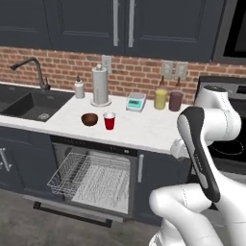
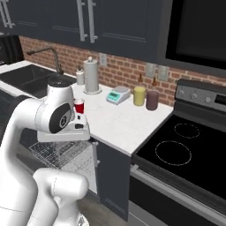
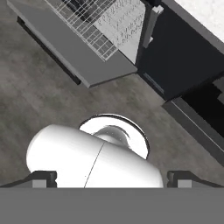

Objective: Pick up the cup and bowl from the counter, place them in the dishwasher, and close the dishwasher door.

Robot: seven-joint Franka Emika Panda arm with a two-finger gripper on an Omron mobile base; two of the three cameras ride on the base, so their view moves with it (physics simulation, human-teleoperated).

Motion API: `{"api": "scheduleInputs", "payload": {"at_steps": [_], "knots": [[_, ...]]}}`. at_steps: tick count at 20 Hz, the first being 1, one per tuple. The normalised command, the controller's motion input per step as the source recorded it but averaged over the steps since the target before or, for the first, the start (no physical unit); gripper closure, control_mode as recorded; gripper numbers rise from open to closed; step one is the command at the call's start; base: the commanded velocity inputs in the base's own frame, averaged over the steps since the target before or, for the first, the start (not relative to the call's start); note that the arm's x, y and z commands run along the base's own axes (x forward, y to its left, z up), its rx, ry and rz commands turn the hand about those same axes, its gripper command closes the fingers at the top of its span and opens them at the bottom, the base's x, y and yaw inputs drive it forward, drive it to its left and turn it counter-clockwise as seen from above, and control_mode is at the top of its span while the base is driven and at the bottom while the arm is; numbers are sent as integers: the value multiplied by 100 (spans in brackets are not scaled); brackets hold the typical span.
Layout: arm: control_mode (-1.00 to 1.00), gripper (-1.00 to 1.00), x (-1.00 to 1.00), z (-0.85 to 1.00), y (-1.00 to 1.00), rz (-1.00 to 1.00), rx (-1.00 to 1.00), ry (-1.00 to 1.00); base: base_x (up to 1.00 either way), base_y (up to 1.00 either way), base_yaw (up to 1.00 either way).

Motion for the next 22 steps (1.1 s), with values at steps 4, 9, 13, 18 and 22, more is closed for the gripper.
{"api": "scheduleInputs", "payload": {"at_steps": [4, 9, 13, 18, 22], "knots": [[100, -100, 0, 0, 0, 0, 0, 0, 41, -16, 32], [100, -100, 0, 0, 0, 0, 0, 0, 43, -20, 30], [100, -100, 0, 0, 0, 0, 0, 0, 41, -17, 30], [100, -100, 0, 0, 0, 0, 0, 0, 38, -17, 30], [100, -100, 0, 0, 0, 0, 0, 0, 29, -8, 29]]}}
